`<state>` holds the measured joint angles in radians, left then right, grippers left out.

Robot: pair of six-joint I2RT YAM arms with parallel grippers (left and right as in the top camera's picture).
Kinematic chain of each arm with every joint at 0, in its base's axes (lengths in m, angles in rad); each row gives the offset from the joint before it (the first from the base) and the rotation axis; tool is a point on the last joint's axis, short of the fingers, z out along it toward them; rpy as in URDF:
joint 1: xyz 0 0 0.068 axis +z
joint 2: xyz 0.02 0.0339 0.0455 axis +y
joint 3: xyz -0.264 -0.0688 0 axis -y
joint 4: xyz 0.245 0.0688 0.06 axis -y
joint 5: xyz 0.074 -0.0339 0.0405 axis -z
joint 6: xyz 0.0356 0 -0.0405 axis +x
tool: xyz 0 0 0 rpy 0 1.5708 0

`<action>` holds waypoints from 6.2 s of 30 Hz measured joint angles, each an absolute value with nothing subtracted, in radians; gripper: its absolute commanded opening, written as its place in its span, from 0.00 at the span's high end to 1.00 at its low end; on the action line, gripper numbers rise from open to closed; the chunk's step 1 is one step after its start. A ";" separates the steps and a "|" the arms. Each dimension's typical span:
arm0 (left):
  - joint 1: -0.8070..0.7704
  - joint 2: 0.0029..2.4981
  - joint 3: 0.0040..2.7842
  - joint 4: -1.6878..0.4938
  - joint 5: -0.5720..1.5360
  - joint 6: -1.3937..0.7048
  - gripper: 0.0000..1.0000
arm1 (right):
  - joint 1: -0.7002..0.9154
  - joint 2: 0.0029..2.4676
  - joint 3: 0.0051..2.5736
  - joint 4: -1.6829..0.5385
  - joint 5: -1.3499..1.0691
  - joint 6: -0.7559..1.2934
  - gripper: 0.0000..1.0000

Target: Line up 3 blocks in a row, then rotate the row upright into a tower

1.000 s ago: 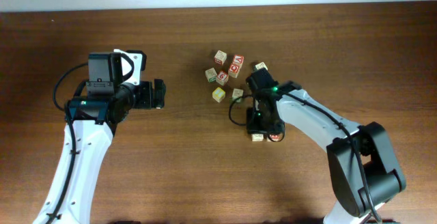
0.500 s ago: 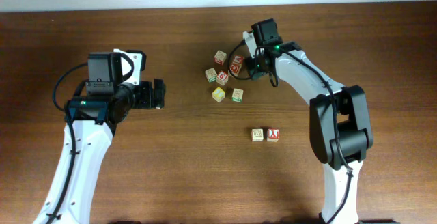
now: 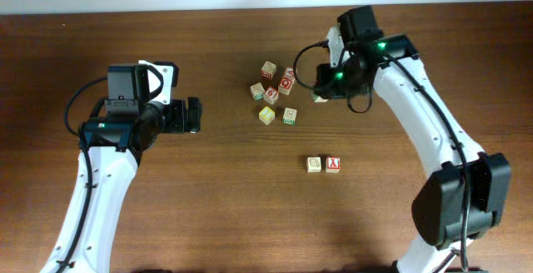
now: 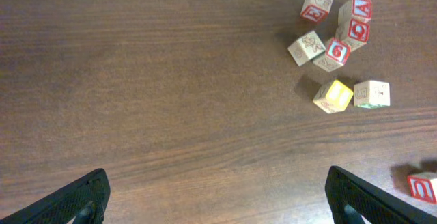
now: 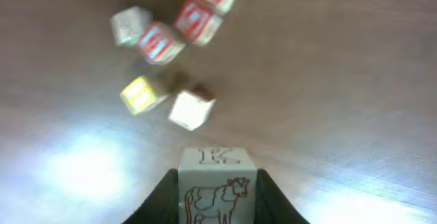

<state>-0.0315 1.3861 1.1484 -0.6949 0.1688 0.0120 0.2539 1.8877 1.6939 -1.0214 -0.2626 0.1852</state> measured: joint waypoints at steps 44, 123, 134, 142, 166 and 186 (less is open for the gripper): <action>-0.337 1.618 1.154 -0.751 0.214 -0.252 1.00 | 0.247 1.748 0.967 -0.676 -0.339 0.284 0.96; -0.476 1.732 0.770 -0.056 0.500 -0.656 1.00 | 0.104 1.804 0.890 -0.548 -0.774 0.097 0.96; -0.469 1.744 0.768 -0.064 0.454 -0.656 1.00 | 0.171 1.708 0.931 -0.574 -0.803 0.154 0.96; -0.463 1.745 0.758 -0.071 0.411 -0.656 1.00 | 0.263 1.691 0.998 -0.568 -0.787 0.233 0.96; -0.245 1.419 1.066 -0.588 0.329 -0.332 0.31 | 0.349 1.375 1.526 -1.179 -0.459 0.174 0.85; -0.208 1.139 1.123 -0.716 0.099 -0.294 0.01 | 0.021 0.247 0.617 -0.522 0.081 -0.015 0.01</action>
